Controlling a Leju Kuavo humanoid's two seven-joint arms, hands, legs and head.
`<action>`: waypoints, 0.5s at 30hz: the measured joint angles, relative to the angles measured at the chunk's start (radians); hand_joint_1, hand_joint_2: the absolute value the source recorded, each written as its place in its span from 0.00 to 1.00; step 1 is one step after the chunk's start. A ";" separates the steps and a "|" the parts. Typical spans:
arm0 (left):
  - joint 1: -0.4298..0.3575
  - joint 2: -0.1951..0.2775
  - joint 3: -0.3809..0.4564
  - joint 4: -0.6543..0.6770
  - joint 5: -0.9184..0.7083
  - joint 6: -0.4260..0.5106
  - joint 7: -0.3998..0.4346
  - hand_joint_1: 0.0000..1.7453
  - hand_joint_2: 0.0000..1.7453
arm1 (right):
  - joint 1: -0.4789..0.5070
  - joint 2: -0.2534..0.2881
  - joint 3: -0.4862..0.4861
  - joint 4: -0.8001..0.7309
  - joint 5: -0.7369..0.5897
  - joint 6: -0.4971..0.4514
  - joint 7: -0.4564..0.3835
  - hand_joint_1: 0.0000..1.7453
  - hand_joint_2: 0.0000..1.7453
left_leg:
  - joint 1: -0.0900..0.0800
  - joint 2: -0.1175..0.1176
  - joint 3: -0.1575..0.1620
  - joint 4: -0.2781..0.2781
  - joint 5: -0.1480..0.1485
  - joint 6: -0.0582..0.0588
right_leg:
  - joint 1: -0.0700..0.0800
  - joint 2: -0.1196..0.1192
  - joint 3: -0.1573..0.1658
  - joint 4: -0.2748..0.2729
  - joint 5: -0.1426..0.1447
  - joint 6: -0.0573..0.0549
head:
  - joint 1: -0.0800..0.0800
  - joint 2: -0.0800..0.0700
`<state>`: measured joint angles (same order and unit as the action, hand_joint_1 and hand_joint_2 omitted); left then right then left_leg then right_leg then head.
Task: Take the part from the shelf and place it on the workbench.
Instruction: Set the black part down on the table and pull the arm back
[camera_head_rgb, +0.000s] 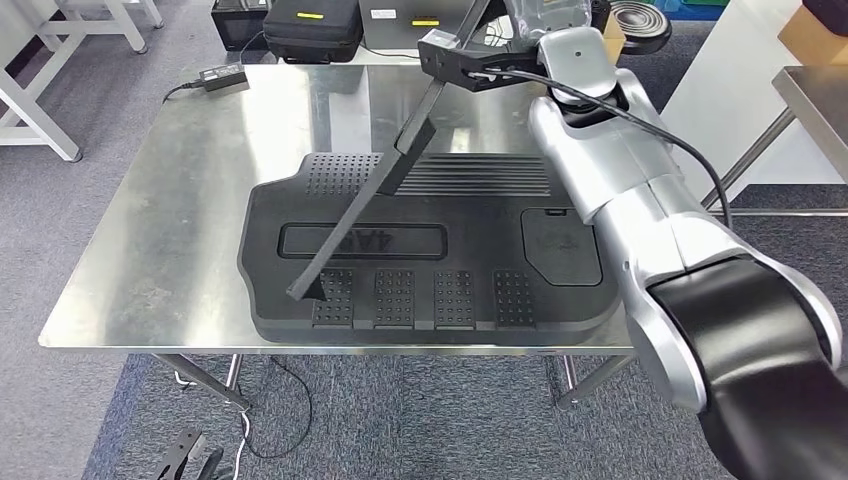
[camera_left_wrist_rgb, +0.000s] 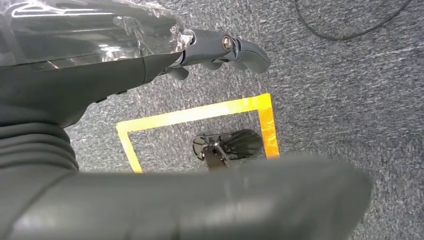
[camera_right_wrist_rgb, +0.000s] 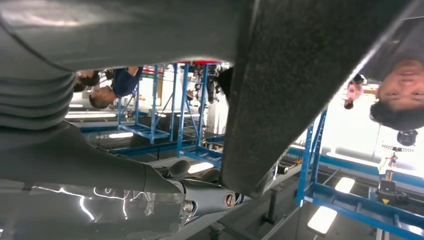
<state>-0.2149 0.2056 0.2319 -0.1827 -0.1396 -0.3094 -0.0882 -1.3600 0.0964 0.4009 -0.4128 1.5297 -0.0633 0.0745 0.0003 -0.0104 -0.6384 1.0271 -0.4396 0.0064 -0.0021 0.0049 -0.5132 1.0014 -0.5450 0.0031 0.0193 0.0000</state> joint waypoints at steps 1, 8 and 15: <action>-0.002 0.000 0.000 0.000 -0.001 0.000 0.000 0.00 0.00 | -0.005 -0.004 0.001 0.005 0.002 0.002 0.005 0.00 0.00 | 0.000 0.000 0.000 0.000 0.000 0.000 | 0.000 0.000 0.000 0.000 0.000 0.000 | 0.000 0.000; -0.012 -0.001 0.000 0.000 -0.008 -0.001 0.000 0.00 0.00 | -0.044 -0.034 0.003 0.035 0.027 0.051 0.053 0.00 0.00 | 0.000 0.000 0.000 0.000 0.000 0.000 | 0.000 0.000 0.000 0.000 0.000 0.000 | 0.000 0.000; -0.012 -0.001 0.000 0.000 -0.011 -0.001 0.000 0.00 0.00 | -0.065 -0.061 0.012 0.053 0.034 0.081 0.071 0.00 0.00 | 0.000 0.000 0.001 0.000 0.000 0.000 | 0.000 0.000 0.001 0.000 0.000 0.000 | 0.001 0.000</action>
<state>-0.2269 0.2045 0.2319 -0.1827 -0.1511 -0.3103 -0.0883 -1.4251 0.0359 0.4130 -0.3602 1.5641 0.0180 0.1459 0.0000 -0.0101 -0.6373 1.0272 -0.4395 0.0064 -0.0024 0.0050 -0.5125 1.0014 -0.5446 0.0029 0.0200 0.0000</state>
